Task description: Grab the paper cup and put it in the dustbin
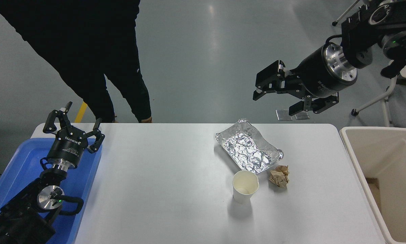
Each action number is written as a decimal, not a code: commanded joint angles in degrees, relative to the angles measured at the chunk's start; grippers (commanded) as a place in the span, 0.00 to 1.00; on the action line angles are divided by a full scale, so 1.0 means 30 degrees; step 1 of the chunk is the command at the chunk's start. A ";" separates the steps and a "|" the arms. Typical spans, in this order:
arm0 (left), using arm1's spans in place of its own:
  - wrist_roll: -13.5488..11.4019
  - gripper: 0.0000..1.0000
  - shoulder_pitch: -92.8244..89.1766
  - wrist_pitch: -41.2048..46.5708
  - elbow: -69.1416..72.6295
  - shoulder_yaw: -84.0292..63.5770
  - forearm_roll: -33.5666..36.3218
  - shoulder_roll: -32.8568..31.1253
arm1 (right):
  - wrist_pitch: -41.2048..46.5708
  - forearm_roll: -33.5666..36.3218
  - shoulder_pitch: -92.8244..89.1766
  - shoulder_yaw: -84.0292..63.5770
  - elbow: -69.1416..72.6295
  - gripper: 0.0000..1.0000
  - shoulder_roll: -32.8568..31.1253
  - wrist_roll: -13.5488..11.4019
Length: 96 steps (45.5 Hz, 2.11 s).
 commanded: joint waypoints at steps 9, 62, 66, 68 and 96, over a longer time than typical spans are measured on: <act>0.0001 0.98 -0.0001 0.0004 0.0003 -0.0001 -0.0002 -0.0011 | -0.5864 0.0086 -0.5566 -0.1747 -0.0880 1.00 0.4680 -0.0092; 0.0001 0.98 -0.0001 0.0004 0.0003 -0.0001 -0.0002 -0.0011 | -0.7390 -0.0001 -1.2482 -0.0605 -0.4982 0.99 0.4799 -0.0063; 0.0001 0.98 -0.0001 0.0004 0.0003 -0.0001 0.0027 -0.0011 | -0.7390 -0.0031 -1.2804 -0.0430 -0.5304 0.99 0.4799 -0.0063; 0.0001 0.98 -0.0001 0.0004 0.0003 -0.0001 -0.0002 -0.0011 | -0.7390 -0.0060 -1.2921 -0.0371 -0.5392 0.99 0.4799 -0.0063; 0.0001 0.98 -0.0001 0.0004 0.0003 -0.0001 -0.0002 -0.0011 | -0.6745 -0.1964 -1.3537 0.1094 -0.5422 0.00 0.4799 0.0289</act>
